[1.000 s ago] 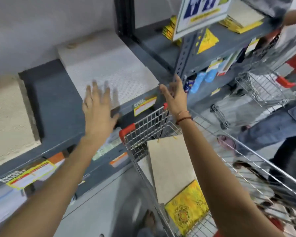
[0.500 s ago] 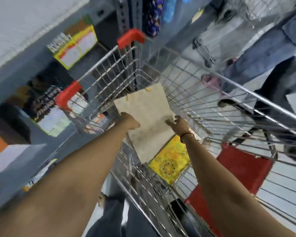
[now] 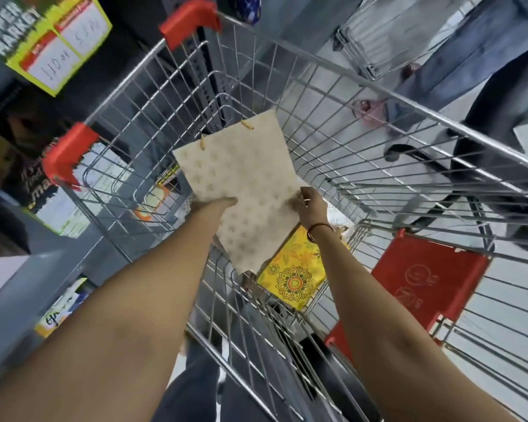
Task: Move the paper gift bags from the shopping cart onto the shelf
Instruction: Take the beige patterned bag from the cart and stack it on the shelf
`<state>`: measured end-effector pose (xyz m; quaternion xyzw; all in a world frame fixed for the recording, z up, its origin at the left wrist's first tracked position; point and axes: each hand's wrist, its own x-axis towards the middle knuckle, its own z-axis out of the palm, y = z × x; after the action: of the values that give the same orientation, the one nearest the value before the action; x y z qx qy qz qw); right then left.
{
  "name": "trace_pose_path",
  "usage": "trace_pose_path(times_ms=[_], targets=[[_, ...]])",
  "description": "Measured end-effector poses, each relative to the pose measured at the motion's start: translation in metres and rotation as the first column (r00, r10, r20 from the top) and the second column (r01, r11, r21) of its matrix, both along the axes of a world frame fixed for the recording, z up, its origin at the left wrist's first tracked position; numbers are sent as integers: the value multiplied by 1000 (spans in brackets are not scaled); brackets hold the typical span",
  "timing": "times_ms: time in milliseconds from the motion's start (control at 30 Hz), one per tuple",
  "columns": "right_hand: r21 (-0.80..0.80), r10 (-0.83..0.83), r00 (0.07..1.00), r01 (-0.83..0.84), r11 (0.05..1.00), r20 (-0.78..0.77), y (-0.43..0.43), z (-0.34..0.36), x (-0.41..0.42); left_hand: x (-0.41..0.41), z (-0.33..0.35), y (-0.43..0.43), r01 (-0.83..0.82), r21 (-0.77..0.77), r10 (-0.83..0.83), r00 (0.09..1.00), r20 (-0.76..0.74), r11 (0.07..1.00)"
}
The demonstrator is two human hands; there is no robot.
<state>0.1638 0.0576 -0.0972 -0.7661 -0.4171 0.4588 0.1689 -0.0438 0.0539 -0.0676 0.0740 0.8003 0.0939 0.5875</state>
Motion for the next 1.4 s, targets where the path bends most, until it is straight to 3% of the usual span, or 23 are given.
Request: trace_pose_path(times_ms=[233, 367, 433, 633, 767, 867, 933, 1200, 1400], targets=[[95, -83, 994, 89, 991, -65, -20, 32, -2, -18, 42, -4, 164, 132, -152, 983, -99, 977], [149, -76, 993, 88, 985, -86, -33, 61, 0, -31, 79, -13, 348, 118, -338, 936, -98, 930], [198, -54, 994, 73, 977, -97, -35, 75, 3, -34, 95, -17, 357, 151, -348, 934, -80, 922], [431, -41, 988, 101, 897, -148, -27, 162, -9, -47, 165, -19, 208, 491, -187, 978, -91, 846], [529, -35, 966, 170, 831, -254, -15, 228, -37, -75, 226, -17, 134, 724, -64, 990, -123, 676], [572, -9, 939, 218, 791, -345, -15, 275, -71, -104, 272, -28, 23, 856, 54, 997, -59, 516], [607, 24, 929, 221, 763, -369, -14, 293, -88, -119, 294, -34, -17, 900, 101, 994, -30, 436], [645, 154, 860, 235, 727, -486, -29, 350, -181, -194, 349, -88, -66, 959, 288, 957, -17, 277], [656, 293, 817, 133, 743, -497, -37, 362, -278, -264, 353, -151, -43, 969, 498, 863, -86, 242]])
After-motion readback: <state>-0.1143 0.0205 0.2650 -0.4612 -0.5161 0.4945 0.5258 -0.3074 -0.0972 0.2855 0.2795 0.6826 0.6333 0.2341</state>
